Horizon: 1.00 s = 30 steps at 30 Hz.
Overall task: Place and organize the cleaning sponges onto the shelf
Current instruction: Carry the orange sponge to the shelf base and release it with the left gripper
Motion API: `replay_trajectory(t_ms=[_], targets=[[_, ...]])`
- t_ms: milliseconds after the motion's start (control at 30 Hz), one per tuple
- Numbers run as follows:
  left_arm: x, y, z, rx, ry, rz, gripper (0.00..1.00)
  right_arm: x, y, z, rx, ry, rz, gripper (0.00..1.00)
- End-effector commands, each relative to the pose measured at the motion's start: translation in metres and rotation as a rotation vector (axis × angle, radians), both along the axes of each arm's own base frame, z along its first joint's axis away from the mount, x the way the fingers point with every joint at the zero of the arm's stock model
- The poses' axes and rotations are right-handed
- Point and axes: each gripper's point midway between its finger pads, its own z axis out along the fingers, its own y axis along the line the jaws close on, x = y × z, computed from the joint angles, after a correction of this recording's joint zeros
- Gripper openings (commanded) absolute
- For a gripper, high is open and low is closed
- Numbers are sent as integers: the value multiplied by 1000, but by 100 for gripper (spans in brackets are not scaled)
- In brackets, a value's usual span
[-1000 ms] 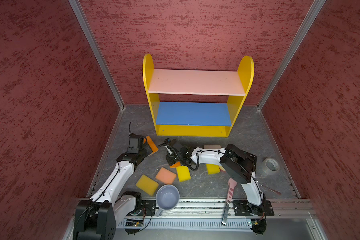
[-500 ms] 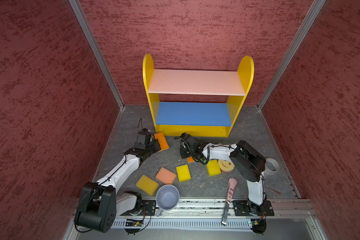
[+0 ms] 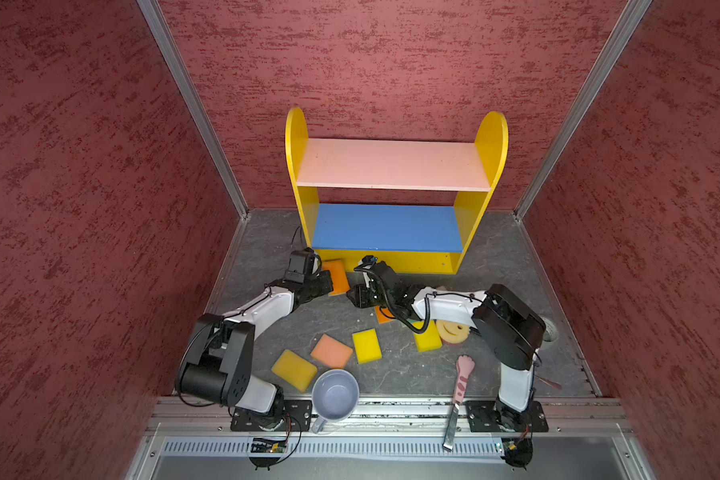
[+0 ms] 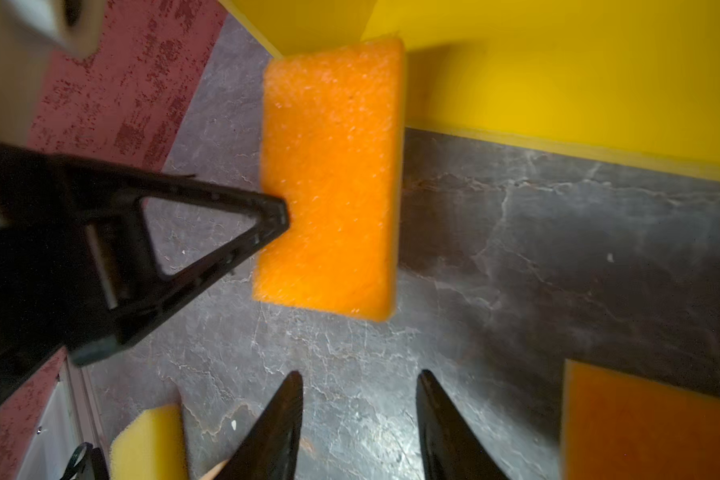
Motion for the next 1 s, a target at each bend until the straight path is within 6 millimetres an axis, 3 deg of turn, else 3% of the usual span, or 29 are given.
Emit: replay_trajectory(t_ms=[0, 100, 267, 400, 600, 967], targets=[[21, -6, 2, 20, -49, -21, 1, 6, 8, 26, 59, -37, -11, 46], [31, -9, -10, 44, -30, -26, 3, 5, 3, 23, 52, -38, -27, 47], [37, -14, -23, 85, -11, -38, 14, 3, -7, 18, 30, -42, -48, 47], [35, -16, -24, 118, -16, -34, 48, 4, -11, 17, 14, -53, -61, 49], [28, -17, -14, 158, -34, -32, 73, 5, -15, 14, 9, -57, -79, 52], [-11, -7, 36, 177, -129, 27, 86, -2, -14, 9, -61, -131, -22, 46]])
